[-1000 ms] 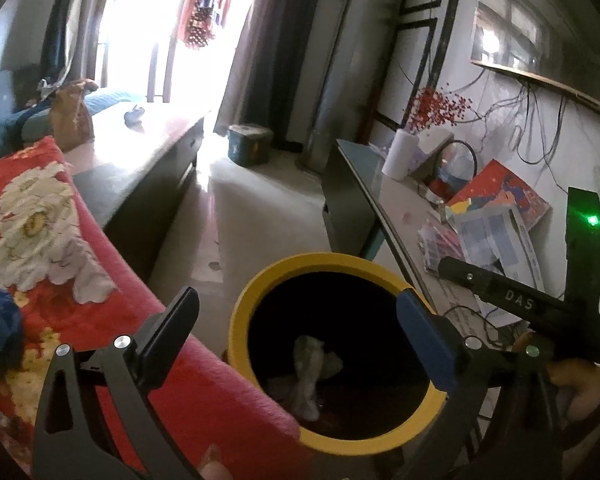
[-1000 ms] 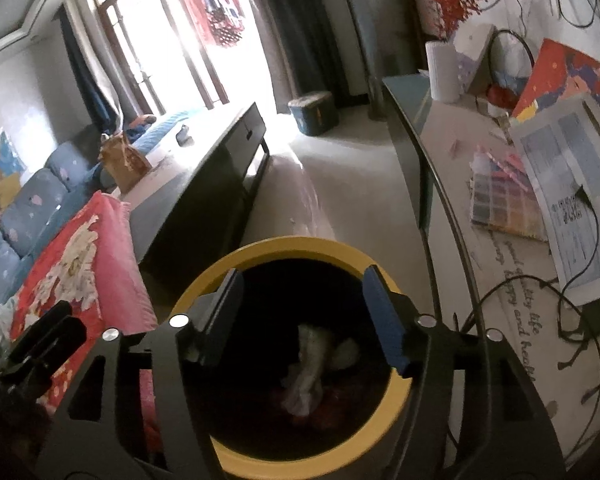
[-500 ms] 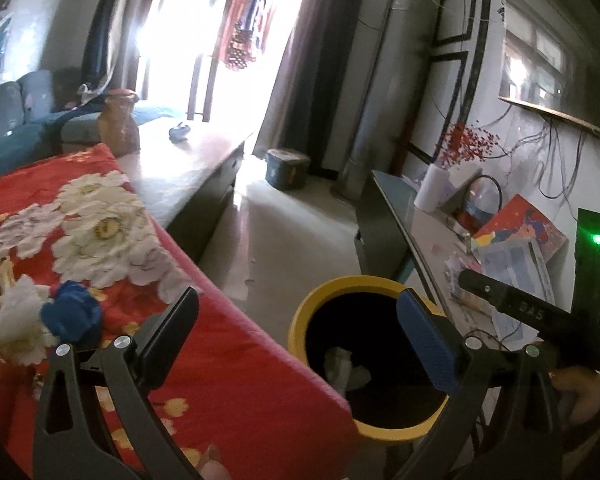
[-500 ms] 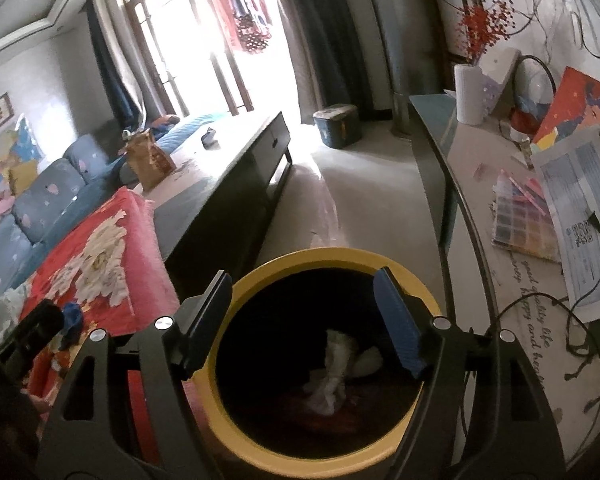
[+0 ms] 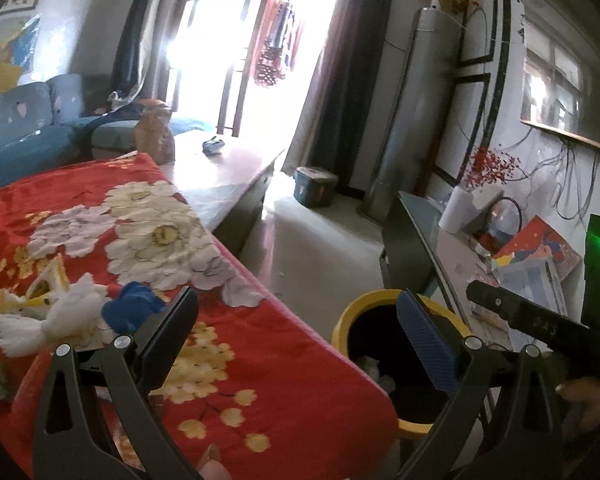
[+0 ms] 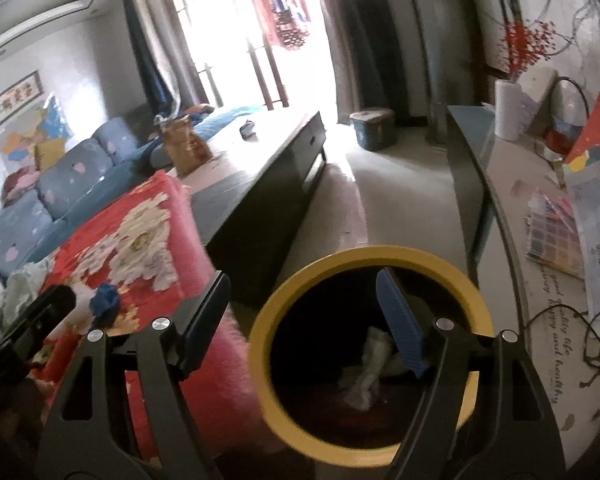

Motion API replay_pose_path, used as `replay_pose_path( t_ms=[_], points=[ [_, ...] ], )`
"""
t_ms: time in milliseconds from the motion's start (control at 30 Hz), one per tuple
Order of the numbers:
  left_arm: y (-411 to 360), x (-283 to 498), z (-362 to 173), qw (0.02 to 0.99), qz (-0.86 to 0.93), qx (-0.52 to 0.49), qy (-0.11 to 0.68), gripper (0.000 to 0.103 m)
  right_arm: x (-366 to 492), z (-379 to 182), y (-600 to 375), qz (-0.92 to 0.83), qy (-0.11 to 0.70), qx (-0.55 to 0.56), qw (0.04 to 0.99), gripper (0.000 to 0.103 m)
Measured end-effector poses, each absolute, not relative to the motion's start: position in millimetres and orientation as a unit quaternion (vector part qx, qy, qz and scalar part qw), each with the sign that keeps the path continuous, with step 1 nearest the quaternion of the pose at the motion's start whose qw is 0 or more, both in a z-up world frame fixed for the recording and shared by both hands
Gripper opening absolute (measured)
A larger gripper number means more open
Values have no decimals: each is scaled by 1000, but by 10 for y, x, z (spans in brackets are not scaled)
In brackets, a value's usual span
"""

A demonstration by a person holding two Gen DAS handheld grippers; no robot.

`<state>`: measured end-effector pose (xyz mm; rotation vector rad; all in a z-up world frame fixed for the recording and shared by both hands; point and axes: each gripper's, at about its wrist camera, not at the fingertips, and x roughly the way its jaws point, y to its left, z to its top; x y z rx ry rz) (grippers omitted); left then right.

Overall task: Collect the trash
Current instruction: 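Move both tools back over the bedspread toward the snack packets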

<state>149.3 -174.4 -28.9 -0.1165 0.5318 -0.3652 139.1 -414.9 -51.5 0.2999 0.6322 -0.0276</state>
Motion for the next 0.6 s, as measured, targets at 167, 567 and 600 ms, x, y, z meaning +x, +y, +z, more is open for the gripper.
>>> replay_pose_path(
  t_ms=[167, 567, 600],
  points=[
    [-1555, 1455, -254, 953, -157, -59, 251, 96, 1387, -487, -3908, 10, 313, 135, 940, 69],
    [-1080, 1410, -220, 962, -111, -82, 234, 96, 1335, -408, -3352, 71, 315, 90, 942, 72],
    [-1021, 1406, -217, 963, -106, -84, 232, 96, 1325, -400, -3295, 79, 315, 86, 942, 72]
  ],
)
